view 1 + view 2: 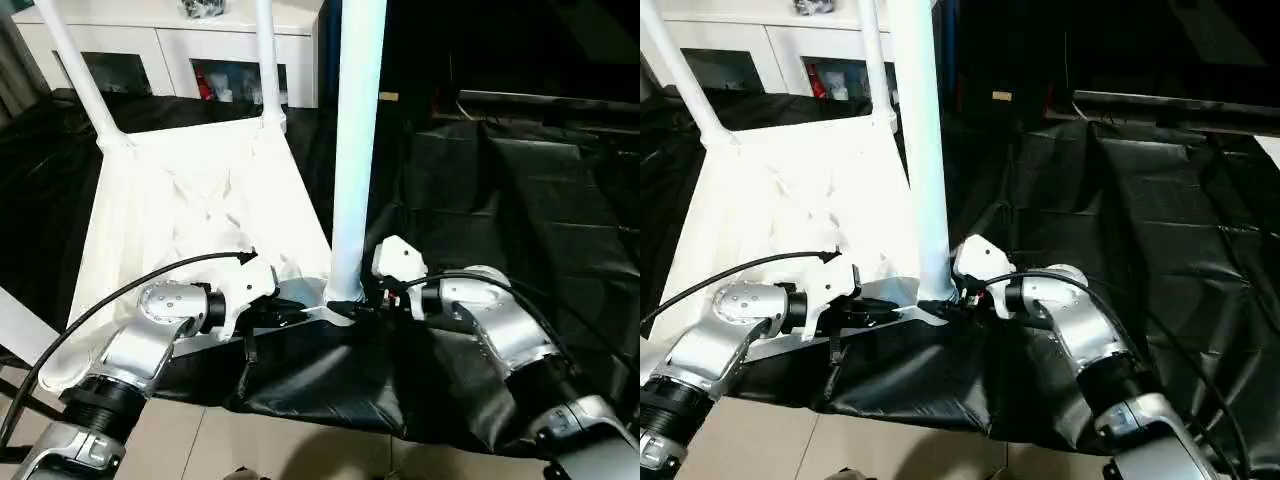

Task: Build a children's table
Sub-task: Rotate leg to tighten

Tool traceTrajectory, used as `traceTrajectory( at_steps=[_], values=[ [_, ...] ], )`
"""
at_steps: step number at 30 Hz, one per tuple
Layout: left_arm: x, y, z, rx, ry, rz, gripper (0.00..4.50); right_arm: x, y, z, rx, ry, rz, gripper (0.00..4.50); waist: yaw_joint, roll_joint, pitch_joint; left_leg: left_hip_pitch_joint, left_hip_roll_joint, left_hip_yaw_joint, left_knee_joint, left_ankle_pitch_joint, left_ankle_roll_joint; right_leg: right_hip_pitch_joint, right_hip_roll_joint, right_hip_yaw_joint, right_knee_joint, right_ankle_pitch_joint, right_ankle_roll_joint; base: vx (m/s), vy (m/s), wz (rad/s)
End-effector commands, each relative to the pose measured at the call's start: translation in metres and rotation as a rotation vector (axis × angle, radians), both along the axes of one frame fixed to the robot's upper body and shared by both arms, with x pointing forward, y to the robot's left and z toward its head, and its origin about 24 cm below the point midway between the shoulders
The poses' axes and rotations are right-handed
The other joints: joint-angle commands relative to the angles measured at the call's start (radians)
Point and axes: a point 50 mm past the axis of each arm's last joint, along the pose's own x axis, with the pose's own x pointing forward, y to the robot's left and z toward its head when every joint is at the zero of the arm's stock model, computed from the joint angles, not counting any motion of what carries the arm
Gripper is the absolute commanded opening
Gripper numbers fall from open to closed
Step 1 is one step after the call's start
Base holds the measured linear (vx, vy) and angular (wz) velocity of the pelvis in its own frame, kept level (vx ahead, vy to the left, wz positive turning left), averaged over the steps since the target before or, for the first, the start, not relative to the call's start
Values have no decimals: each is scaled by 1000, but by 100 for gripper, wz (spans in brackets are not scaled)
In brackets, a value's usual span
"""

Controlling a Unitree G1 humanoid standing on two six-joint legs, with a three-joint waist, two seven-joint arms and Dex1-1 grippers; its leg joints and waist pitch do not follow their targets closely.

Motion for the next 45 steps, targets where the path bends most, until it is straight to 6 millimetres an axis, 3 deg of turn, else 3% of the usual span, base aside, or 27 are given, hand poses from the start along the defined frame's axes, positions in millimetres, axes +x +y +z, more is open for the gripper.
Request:
traceTrajectory(
  at_steps=[1, 4, 11, 16, 17, 18, 19, 21, 22, 24, 25, 26, 27, 28, 29, 33, 34, 37, 41, 43, 44, 45],
  values=[
    [-5, 2, -8, 17, 45, -20, 0, 3, 4, 4, -7, -14, 25, 274, 4, -13, -61, 5, 31, -8, -70, -210, 44, 51, -54, 36, -67, -215, -232, 0, 0, 0],
    [-4, 3, -8, 30, 48, -30, 0, 3, 4, 3, -10, -5, 36, 264, 4, -5, -61, 6, 31, -9, -71, -221, 36, 51, -53, 35, -66, -214, -236, 0, 0, 0],
    [-1, 4, -4, 22, 48, -30, 0, 2, 0, 1, 3, 13, 37, 261, 2, -8, -60, 6, 31, -8, -71, -216, 41, 51, -51, 35, -64, -175, -250, 0, 0, 0],
    [5, 2, 0, -17, 15, 42, 0, 2, 0, -1, 27, 25, -14, 261, -1, -2, -51, 6, 31, -8, -74, -239, 35, 47, -49, 36, -68, -195, -247, 0, 0, 0],
    [10, -2, 1, -18, -19, 101, 0, 2, -1, -4, 34, 23, -76, 261, -2, -9, -47, 7, 32, -8, -76, -254, 33, 47, -49, 38, -73, -224, -237, 0, 0, 0],
    [12, -5, 1, -22, -31, 126, 0, 2, -1, -6, 29, 18, -111, 260, -1, -7, -46, 8, 32, -9, -77, -264, 29, 45, -50, 38, -75, -245, -231, 0, 0, 0],
    [15, -11, 3, -34, -46, 158, 0, 0, -2, -10, 19, 7, -163, 260, -4, -18, -37, 6, 31, -9, -81, -278, 24, 44, -50, 39, -81, -302, -209, 0, 0, 0],
    [16, -26, 6, -69, -57, 191, 0, -6, 1, -20, 17, 6, -270, 259, -2, -14, -40, 12, 31, -11, -82, -291, 10, 40, -52, 39, -86, -356, -185, 0, 0, 0],
    [16, -26, 6, -69, -57, 191, 0, -6, 1, -20, 17, 6, -270, 259, -2, -21, -32, 10, 31, -11, -85, -300, 7, 36, -49, 41, -91, -380, -167, 0, 0, 0],
    [19, -45, 6, -83, -85, 237, 0, -16, 11, -28, 63, 22, -390, 259, -6, -22, -28, 7, 31, -13, -91, -315, 5, 35, -48, 42, -95, -408, -148, 0, 0, 0],
    [20, -56, 5, -90, -97, 260, 0, -22, 20, -31, 88, 31, -427, 259, -2, -18, -24, 16, 33, -11, -92, -329, -1, 24, -45, 46, -102, -408, -135, 0, 0, 0],
    [21, -63, 5, -95, -106, 276, 0, -26, 27, -33, 107, 39, -452, 259, -6, -23, -25, 14, 29, -15, -92, -353, -6, 26, -46, 43, -101, -435, -128, 0, 0, 0],
    [20, -71, 3, -95, -109, 279, 0, -29, 35, -35, 112, 40, -480, 259, -7, -24, -26, 10, 29, -16, -94, -353, -6, 31, -48, 42, -100, -445, -123, 0, 0, 0],
    [20, -71, 3, -95, -109, 279, 0, -29, 35, -35, 112, 40, -480, 259, -8, -21, -23, 11, 28, -17, -96, -363, -5, 26, -48, 42, -106, -468, -108, 0, 0, 0],
    [18, -80, -1, -87, -121, 278, 0, -32, 49, -34, 137, 38, -500, 259, -10, -16, -20, 14, 28, -19, -98, -386, -6, 21, -49, 42, -113, -494, -98, 0, 0, 0],
    [16, -85, -3, -69, -141, 247, 0, -32, 58, -27, 188, 29, -508, 259, -12, -12, -18, 18, 28, -24, -106, -416, -6, 19, -52, 41, -124, -524, -73, 0, 0, 0],
    [16, -85, -3, -68, -143, 241, 0, -32, 58, -27, 194, 30, -511, 294, -14, -12, -16, 17, 28, -25, -108, -424, -6, 19, -51, 40, -126, -527, -72, 0, 0, 0],
    [13, -80, -2, -68, -151, 177, 0, -28, 46, -19, 225, 25, -478, 334, -15, -12, -23, 16, 29, -25, -111, -408, -2, 26, -53, 39, -125, -474, -81, 0, 0, 0],
    [10, -67, -1, -62, -135, 138, 0, -25, 25, -11, 195, 0, -414, 362, -13, -8, -30, 10, 32, -23, -110, -368, 14, 37, -55, 40, -116, -392, -119, 0, 0, 0],
    [9, -60, -1, -62, -129, 108, 0, -24, 14, -9, 161, -14, -359, 382, -10, -10, -30, 11, 33, -18, -105, -340, 21, 35, -54, 43, -112, -338, -142, 0, 0, 0],
    [7, -56, 0, -69, -118, 89, 0, -23, 6, -7, 142, -19, -325, 382, -9, -18, -38, 7, 33, -19, -102, -313, 31, 46, -56, 39, -106, -313, -156, 0, 0, 0],
    [7, -56, 0, -69, -118, 89, 0, -23, 6, -7, 142, -19, -325, 382, -8, -15, -37, 4, 34, -19, -102, -299, 37, 47, -57, 40, -103, -301, -163, 0, 0, 0]
  ],
)
